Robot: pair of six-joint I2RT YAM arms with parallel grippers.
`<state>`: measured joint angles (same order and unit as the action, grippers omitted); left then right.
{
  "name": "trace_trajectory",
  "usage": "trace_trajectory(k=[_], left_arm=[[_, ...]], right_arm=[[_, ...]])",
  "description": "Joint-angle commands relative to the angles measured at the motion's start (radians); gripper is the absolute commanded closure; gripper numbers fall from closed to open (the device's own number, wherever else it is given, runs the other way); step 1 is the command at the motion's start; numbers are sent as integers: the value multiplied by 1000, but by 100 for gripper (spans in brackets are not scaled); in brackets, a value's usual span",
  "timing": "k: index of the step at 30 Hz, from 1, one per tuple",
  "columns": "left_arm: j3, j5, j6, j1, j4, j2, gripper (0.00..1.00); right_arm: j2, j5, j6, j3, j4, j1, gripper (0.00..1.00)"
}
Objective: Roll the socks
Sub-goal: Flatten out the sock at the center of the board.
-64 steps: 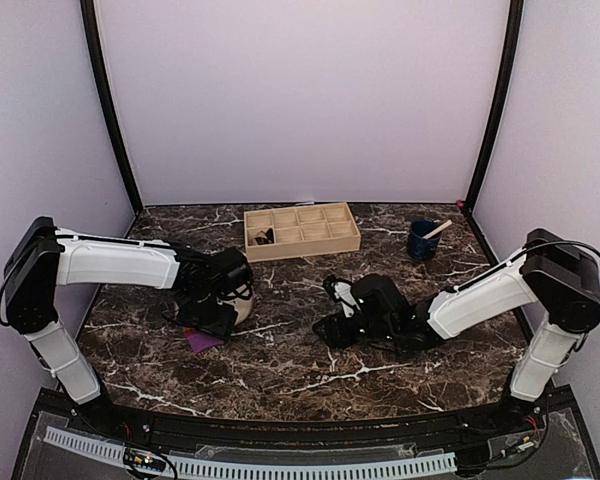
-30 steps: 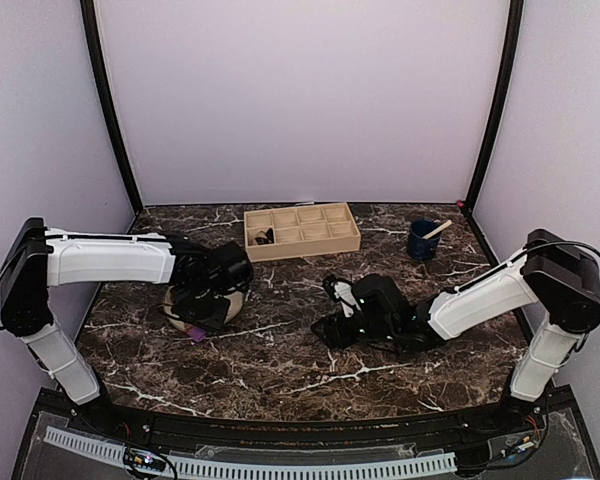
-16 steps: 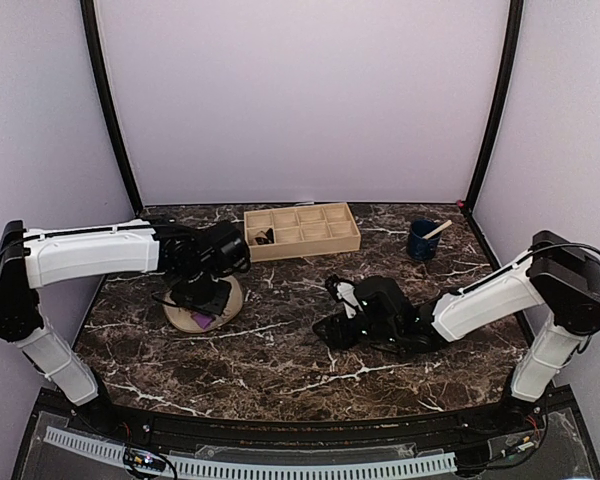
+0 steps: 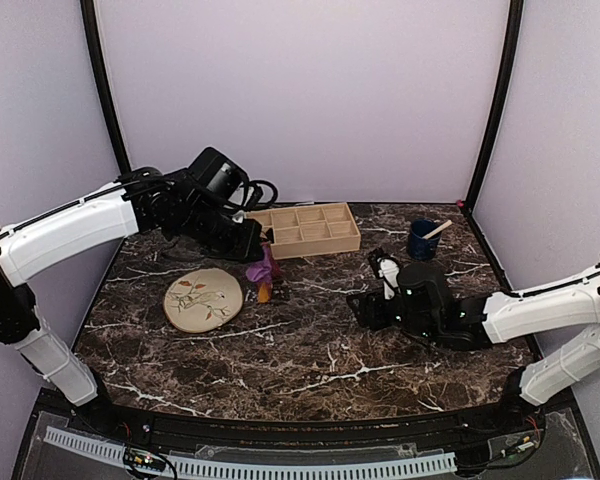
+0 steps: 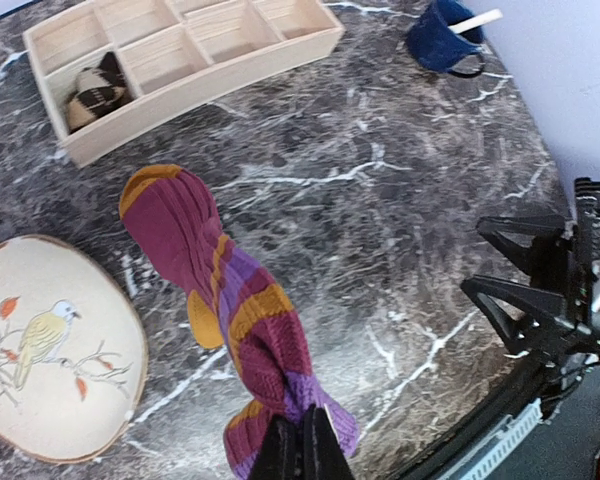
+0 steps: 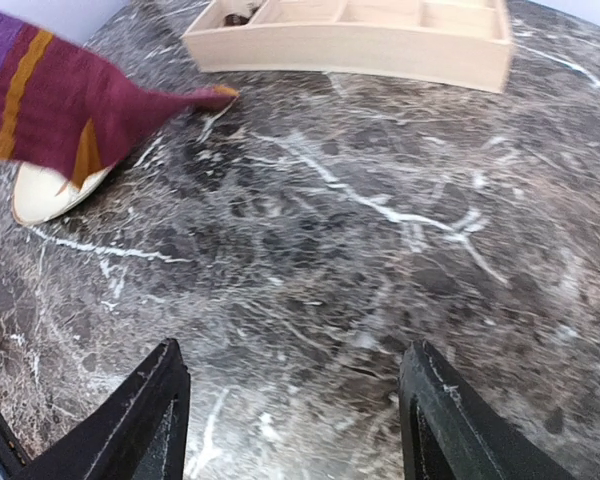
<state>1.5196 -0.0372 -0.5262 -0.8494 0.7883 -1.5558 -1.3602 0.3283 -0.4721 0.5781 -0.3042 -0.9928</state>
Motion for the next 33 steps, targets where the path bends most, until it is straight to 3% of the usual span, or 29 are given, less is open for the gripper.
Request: trace_trajectory(k=[1,11,23,28,31,33], left_arm=[[39,228,18,-5,-148,13,100],[38,607,-114,-26,-482,-82,100],[35,835,-393,-88,-918,-180,100],[-74,849,-508,-87,-1131,-169,100],[-217,805,-550,-84,-1221,-155,100],[-354,787,-622,-76,-1371,-154,100]], right_arm=[[116,96,-13,-55,63,36,34],[317,170,-10,-93,194,77,34],[425,302,-42,-76,297,92,35],[491,361,-54,-91,306,94,35],[476,356,-55,-81,305,97,35],[446,342,-57,-69,301,97,35]])
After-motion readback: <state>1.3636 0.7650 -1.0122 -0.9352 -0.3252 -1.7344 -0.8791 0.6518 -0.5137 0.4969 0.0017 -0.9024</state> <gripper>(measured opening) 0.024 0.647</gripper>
